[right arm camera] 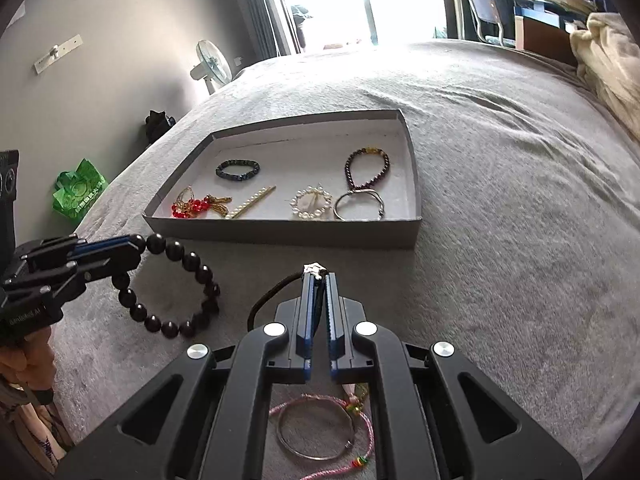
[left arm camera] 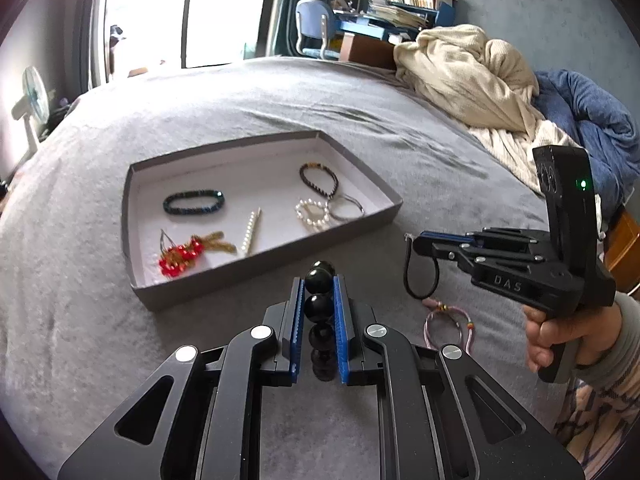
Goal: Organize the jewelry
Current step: 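Carry the bead bracelet and hair tie into the tray and open both tools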
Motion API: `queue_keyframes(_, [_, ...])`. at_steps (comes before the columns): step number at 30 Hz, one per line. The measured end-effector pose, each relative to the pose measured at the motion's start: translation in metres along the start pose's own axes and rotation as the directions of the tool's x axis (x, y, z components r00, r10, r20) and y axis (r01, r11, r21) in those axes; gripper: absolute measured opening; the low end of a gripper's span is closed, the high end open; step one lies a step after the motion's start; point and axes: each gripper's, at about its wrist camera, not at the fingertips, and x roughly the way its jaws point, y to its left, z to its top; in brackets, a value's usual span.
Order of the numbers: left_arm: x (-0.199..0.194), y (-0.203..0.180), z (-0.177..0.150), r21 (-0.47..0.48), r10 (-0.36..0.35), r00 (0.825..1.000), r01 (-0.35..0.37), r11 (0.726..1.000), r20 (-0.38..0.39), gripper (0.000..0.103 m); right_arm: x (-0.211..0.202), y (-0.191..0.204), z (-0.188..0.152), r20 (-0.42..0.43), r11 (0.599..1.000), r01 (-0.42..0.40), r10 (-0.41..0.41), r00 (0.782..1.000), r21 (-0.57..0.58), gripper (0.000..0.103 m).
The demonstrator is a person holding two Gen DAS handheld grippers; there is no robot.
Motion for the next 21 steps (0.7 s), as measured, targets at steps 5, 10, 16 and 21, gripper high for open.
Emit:
queue_keyframes(5, [-0.004, 0.002, 0.01, 0.006, 0.005, 1.0, -0.006, 1.0, 0.018, 0.015, 0.002, 0.002, 0.016, 0.005, 1.0, 0.007, -0.007, 1.0, -0.024, 0.006])
queue_keyframes(10, [-0.008, 0.0, 0.026, 0.034, 0.016, 0.999, -0.017, 0.999, 0.036, 0.015, 0.001, 0.004, 0.035, 0.028, 0.999, 0.001, 0.0, 1.0, -0.037, 0.006])
queue_keyframes(16, [-0.013, 0.005, 0.053, 0.041, 0.024, 0.997, -0.027, 0.999, 0.075, 0.015, 0.003, 0.006, 0.056, 0.046, 0.999, -0.008, 0.01, 0.999, -0.043, 0.006])
queue_keyframes(21, [-0.014, 0.01, 0.077, 0.045, 0.038, 0.994, -0.043, 0.998, 0.105, 0.015, 0.01, 0.005, 0.07, 0.049, 0.999, -0.009, 0.011, 0.999, -0.048, 0.006])
